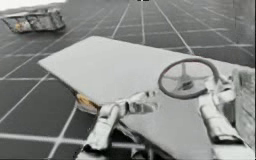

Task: Pick up and drop off the object

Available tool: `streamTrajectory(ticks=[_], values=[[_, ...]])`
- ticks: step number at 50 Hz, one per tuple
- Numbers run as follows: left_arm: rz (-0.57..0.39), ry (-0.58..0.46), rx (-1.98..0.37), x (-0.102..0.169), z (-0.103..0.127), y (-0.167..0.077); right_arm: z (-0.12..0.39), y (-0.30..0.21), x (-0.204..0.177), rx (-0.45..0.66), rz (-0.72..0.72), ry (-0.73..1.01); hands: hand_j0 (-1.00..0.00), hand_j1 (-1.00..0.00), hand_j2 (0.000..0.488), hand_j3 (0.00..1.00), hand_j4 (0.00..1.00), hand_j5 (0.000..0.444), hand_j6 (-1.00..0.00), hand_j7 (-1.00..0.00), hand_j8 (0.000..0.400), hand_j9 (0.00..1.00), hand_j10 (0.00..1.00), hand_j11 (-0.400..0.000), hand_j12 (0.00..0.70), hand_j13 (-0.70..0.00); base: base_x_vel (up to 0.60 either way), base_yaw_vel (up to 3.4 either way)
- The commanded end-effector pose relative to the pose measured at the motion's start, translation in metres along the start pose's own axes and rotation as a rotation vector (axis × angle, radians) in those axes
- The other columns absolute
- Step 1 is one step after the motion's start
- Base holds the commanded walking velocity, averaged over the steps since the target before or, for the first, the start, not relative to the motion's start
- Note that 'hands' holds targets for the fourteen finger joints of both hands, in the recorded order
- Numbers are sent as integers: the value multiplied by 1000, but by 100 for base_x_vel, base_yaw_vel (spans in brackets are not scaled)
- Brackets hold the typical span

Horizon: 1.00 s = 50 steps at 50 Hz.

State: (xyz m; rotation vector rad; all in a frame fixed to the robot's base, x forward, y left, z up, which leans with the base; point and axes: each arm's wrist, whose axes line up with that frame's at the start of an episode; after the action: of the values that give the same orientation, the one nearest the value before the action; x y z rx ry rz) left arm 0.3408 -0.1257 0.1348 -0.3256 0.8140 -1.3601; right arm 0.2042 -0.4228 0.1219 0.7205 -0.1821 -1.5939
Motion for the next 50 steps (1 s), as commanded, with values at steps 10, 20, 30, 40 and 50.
streamTrajectory(ticks=[10, 20, 30, 40, 50], values=[[280, -495, -212, -207, -34, 104, -153, 164, -202, -233, 551, 168, 0, 0, 0, 1000, 1000, 0, 0, 0, 0, 1000, 1000, -400, 0, -700, 0, -146], [572, -691, -212, -326, -67, 49, -188, 190, -336, -238, 814, 401, 0, 0, 0, 1000, 1000, 0, 0, 0, 0, 1000, 1000, -400, 0, -700, 0, -69], [547, -824, -58, -353, -80, -33, 0, 237, -345, -68, 924, 150, 0, 0, 0, 1000, 1000, 0, 0, 0, 0, 1000, 1000, -400, 0, -700, 0, -29], [465, -750, 84, -330, -94, -64, 179, 158, -220, 131, 652, -150, 0, 0, 0, 1000, 1000, 0, 0, 0, 0, 1000, 1000, -400, 0, -700, 0, -33], [549, -671, 7, -341, -98, -50, 114, 145, -152, 37, 482, -14, 0, 0, 0, 1000, 1000, 0, 0, 0, 0, 1000, 1000, -400, 0, -700, 0, -40]])
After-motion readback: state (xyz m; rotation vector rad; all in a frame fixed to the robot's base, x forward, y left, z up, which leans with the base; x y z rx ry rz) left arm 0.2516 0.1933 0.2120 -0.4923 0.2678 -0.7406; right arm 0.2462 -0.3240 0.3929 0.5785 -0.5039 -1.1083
